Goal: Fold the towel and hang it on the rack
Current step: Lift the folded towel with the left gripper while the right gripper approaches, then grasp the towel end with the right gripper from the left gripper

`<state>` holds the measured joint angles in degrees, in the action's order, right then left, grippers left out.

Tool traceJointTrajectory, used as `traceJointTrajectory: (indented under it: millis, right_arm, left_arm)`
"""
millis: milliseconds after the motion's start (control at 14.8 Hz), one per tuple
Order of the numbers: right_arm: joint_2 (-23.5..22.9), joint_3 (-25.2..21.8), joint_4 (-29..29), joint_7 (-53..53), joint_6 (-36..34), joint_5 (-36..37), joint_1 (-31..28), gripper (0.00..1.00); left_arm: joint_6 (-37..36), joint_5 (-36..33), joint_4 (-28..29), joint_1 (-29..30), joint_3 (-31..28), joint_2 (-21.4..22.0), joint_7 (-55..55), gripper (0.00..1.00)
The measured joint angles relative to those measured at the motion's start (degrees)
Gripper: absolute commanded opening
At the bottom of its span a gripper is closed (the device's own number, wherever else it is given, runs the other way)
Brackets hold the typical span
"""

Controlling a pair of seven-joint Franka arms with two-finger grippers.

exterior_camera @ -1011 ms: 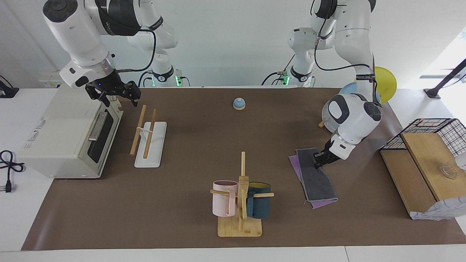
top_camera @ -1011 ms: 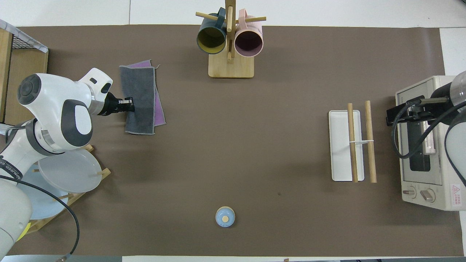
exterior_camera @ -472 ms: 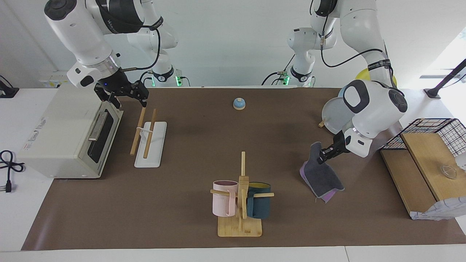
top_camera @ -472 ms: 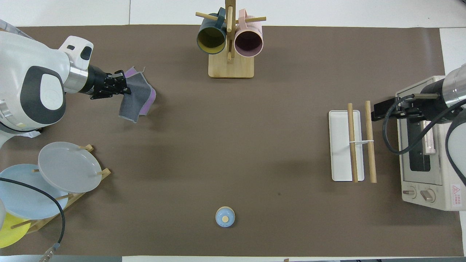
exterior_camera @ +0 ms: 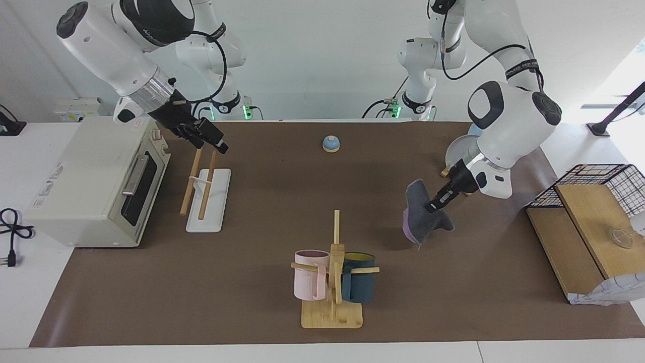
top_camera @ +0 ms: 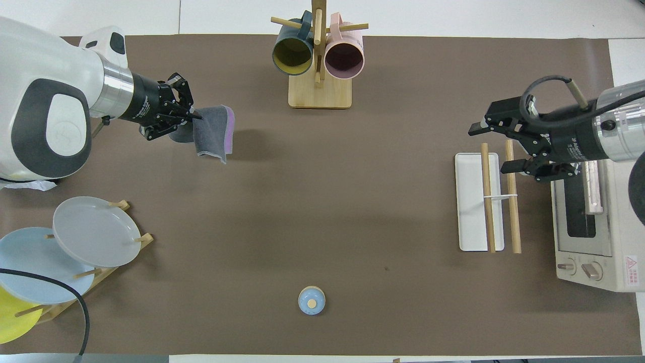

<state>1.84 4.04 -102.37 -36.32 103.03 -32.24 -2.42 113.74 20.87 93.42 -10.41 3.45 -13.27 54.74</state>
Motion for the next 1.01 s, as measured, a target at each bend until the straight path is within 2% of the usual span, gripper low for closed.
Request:
traceJointTrajectory:
  millis: [270,472,607,809,1011]
  right_arm:
    - [0.0,0.1,-2.9,-17.3,8.0,-12.0,2.1,1.00]
    - [-0.2,0.2,-5.4,-27.8,16.7,-16.2,9.0,1.00]
    - [-0.9,0.4,-6.4,-34.5,25.2,-17.5,14.8,1.00]
    - [-3.1,0.5,-6.6,-38.6,34.5,-20.7,20.5,1.00]
    - [-5.3,0.5,-6.5,-38.6,40.4,-21.9,23.8,1.00]
  left_arm:
    - [0.0,1.9,-0.2,-0.5,2.2,2.9,24.2,0.00]
    - [0.7,5.2,-0.5,-0.5,2.8,4.3,37.5,0.00]
    - [1.4,6.4,-0.6,-0.5,3.9,5.7,45.5,0.00]
    - [3.4,8.0,-0.6,-0.6,6.7,6.7,54.9,0.00]
    - [6.1,8.5,-0.6,-1.2,8.3,6.9,63.0,0.00]
